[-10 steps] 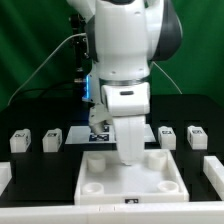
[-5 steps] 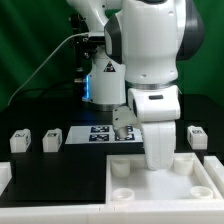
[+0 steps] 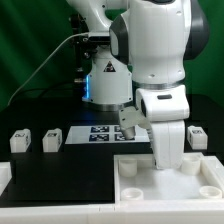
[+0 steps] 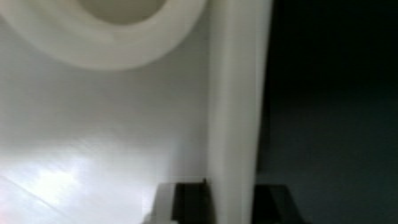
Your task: Assemble one leg
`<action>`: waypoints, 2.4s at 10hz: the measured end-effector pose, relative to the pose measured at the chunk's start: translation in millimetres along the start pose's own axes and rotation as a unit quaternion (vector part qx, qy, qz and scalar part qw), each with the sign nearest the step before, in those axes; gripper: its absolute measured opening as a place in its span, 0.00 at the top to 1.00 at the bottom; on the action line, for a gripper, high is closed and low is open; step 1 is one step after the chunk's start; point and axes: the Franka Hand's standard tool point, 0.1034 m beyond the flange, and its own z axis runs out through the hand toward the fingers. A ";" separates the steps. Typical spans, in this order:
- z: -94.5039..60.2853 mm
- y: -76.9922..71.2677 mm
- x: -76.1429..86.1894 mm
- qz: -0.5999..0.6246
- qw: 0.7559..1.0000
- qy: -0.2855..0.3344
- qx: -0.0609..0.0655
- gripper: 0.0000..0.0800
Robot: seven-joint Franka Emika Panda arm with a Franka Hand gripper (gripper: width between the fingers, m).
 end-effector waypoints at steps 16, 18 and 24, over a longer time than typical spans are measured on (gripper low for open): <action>-3.2 2.5 -3.3 0.016 1.000 0.000 -0.003 0.19; -25.6 4.2 2.8 0.049 0.999 -0.002 -0.019 0.19; -46.4 -23.5 61.2 0.351 0.936 0.012 -0.019 0.19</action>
Offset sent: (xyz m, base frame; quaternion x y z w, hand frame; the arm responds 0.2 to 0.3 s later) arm 0.0000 0.0000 0.0000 0.0000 0.0000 0.0000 1.0000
